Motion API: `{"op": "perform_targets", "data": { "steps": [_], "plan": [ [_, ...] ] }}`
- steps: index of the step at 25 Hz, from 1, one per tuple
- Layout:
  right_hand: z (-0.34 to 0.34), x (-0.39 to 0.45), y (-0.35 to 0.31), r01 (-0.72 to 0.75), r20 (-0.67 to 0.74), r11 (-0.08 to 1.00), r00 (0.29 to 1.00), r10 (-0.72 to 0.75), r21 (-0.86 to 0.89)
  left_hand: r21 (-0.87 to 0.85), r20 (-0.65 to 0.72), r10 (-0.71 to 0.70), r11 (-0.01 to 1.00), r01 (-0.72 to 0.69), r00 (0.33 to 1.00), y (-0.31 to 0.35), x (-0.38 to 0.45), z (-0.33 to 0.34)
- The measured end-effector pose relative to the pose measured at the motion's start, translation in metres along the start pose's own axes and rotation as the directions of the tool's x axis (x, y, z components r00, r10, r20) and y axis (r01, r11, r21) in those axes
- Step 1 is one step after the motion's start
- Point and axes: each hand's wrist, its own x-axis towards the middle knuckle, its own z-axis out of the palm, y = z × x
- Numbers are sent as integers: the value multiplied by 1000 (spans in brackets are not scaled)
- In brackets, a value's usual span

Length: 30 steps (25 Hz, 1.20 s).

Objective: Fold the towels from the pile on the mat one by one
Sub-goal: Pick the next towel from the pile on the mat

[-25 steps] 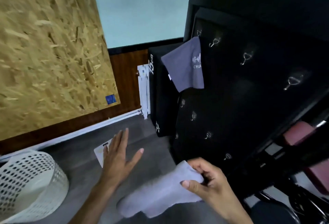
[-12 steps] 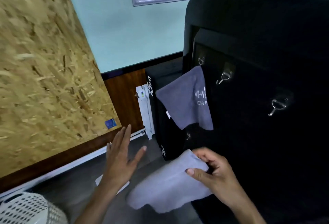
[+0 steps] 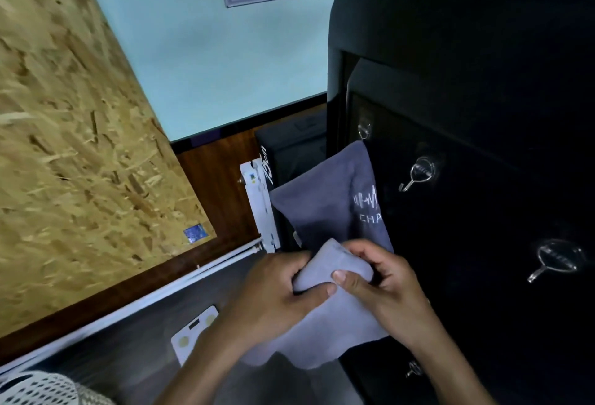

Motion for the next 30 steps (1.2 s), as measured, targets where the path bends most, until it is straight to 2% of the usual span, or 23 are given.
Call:
{"op": "perform_targets", "data": {
  "steps": [3,6,9,12,14,17,20,23,25,27,30],
  "plan": [
    [-1,10,1,53,-185,972,978,-98,-231,-8,-86,-57,998,56,995,-1,16,11],
    [1,14,5,62,-327,945,929,-172,-322,46,-118,-76,996,81,990,-1,29,19],
    [-2,16,3,71,-331,936,924,-192,-344,100,-129,-8,995,21,992,-2,42,23],
    [-7,19,-10,-7,-262,986,964,-37,-164,82,-138,57,996,-46,989,-2,54,22],
    [-13,19,-16,-62,-241,991,970,32,-118,67,-140,90,994,-81,986,3,60,18],
    [-13,21,-24,-57,-308,994,951,25,-95,32,-148,125,992,-122,981,18,71,10],
    [-3,32,-33,27,-443,975,888,-124,-219,35,-171,116,993,-111,978,38,88,0],
    [-2,34,-40,68,-533,938,808,-251,-339,-109,-72,109,987,-116,992,57,97,-16],
    [-6,31,-41,49,-575,932,775,-263,-359,-100,1,157,983,-156,988,55,102,-21],
    [-10,28,-39,-8,-579,930,784,-222,-368,-24,53,148,989,-146,988,47,104,-16],
    [-9,27,-33,-75,-592,913,782,-196,-401,-113,-16,82,990,-83,997,46,91,2]
  ]
}}
